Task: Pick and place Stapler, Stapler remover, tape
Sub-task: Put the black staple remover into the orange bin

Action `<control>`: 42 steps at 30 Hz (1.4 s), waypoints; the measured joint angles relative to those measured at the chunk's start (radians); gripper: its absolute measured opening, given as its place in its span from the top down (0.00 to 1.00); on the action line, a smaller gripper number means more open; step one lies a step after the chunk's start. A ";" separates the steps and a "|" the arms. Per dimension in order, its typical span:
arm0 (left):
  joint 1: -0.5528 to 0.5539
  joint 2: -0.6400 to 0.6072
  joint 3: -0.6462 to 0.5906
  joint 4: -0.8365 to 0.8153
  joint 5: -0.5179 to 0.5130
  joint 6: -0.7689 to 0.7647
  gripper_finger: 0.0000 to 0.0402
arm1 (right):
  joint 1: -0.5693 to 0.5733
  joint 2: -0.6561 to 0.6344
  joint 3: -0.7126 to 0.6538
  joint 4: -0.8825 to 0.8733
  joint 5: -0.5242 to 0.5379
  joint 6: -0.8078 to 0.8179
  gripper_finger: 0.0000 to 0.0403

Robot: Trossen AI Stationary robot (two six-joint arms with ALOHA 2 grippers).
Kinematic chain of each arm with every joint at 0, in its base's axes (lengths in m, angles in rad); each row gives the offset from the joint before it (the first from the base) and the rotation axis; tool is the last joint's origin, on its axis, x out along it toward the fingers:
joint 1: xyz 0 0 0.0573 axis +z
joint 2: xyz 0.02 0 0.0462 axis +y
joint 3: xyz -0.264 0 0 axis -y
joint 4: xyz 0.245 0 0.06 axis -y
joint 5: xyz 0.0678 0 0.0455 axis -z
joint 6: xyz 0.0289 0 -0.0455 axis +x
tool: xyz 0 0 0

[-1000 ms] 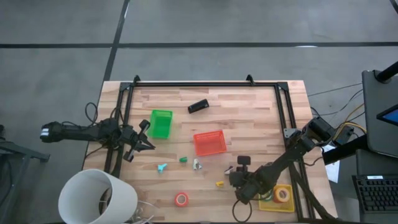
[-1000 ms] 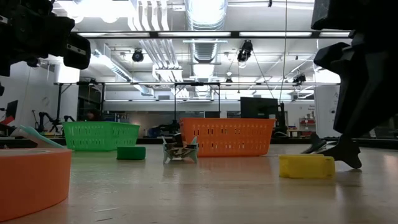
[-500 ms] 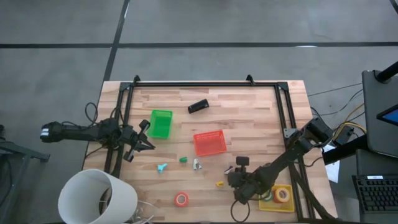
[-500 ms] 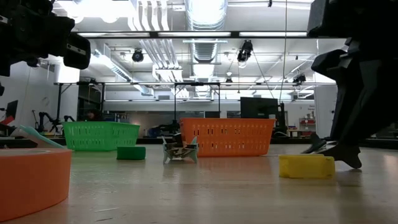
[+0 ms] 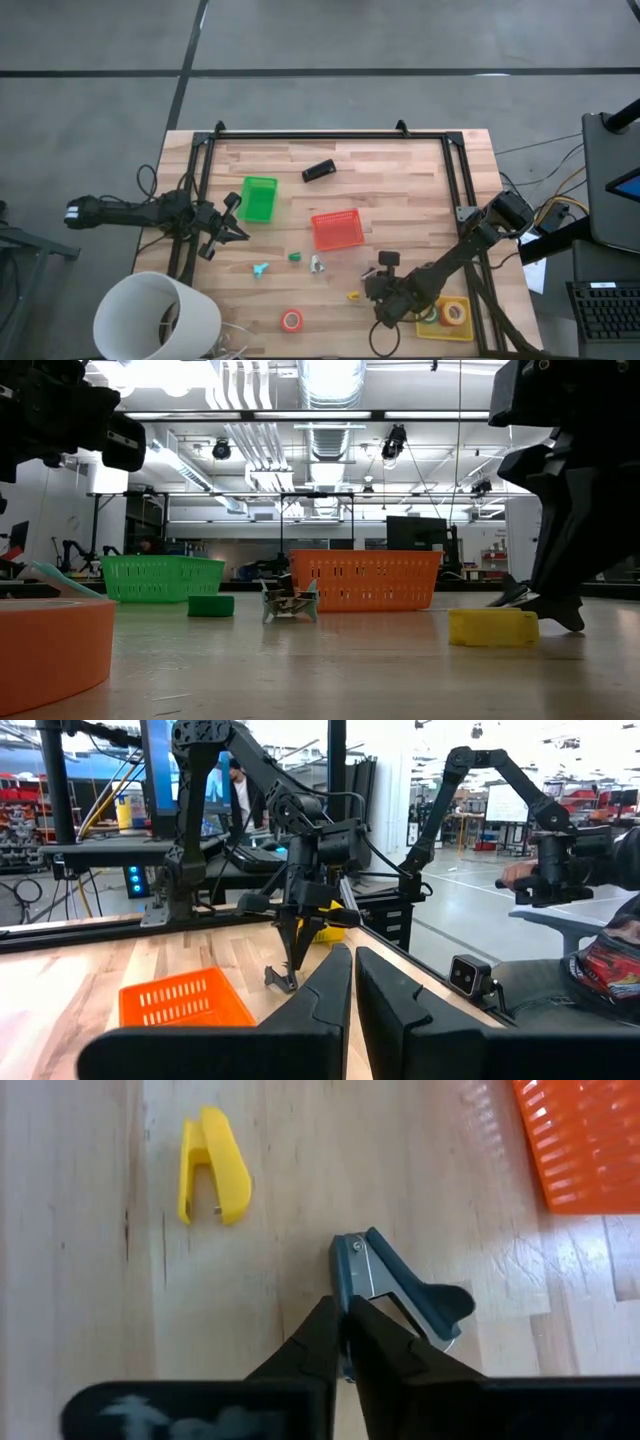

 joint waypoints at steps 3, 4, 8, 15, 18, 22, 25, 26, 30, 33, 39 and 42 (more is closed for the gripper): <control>0.000 0.000 0.000 0.000 0.000 0.000 0.94 | 0.000 0.000 0.001 -0.001 0.001 0.000 0.98; 0.000 0.000 0.000 0.000 0.000 0.000 0.94 | 0.000 0.000 0.003 -0.003 0.001 0.001 0.98; 0.000 0.000 0.000 0.000 0.000 0.000 0.94 | -0.002 0.000 0.024 -0.023 0.041 -0.003 0.98; 0.000 0.000 0.000 -0.001 0.000 0.000 0.94 | -0.028 -0.018 0.077 -0.060 0.117 -0.044 0.98; 0.000 0.000 0.000 -0.001 0.000 0.000 0.94 | -0.049 -0.021 0.097 -0.058 0.173 -0.111 0.98; 0.000 0.000 0.000 -0.001 0.000 0.000 0.94 | -0.101 -0.022 0.119 -0.057 0.240 -0.193 0.98; 0.000 0.000 0.000 -0.001 0.000 0.000 0.94 | -0.144 -0.022 0.133 -0.056 0.281 -0.253 0.98; 0.000 0.000 0.000 -0.001 0.000 0.000 0.94 | -0.158 -0.022 0.137 -0.053 0.295 -0.265 0.98; 0.000 0.000 0.000 -0.001 0.000 0.000 0.94 | -0.229 -0.022 0.138 -0.042 0.290 -0.314 0.98; 0.000 0.000 0.000 -0.001 0.000 0.000 0.94 | -0.283 -0.022 0.133 -0.041 0.290 -0.317 0.98; 0.000 0.000 0.000 -0.001 0.000 0.000 0.94 | -0.347 -0.022 0.133 0.021 0.256 -0.373 0.98; 0.000 0.000 0.000 -0.001 0.000 0.000 0.94 | -0.372 -0.022 0.131 0.088 0.176 -0.407 0.98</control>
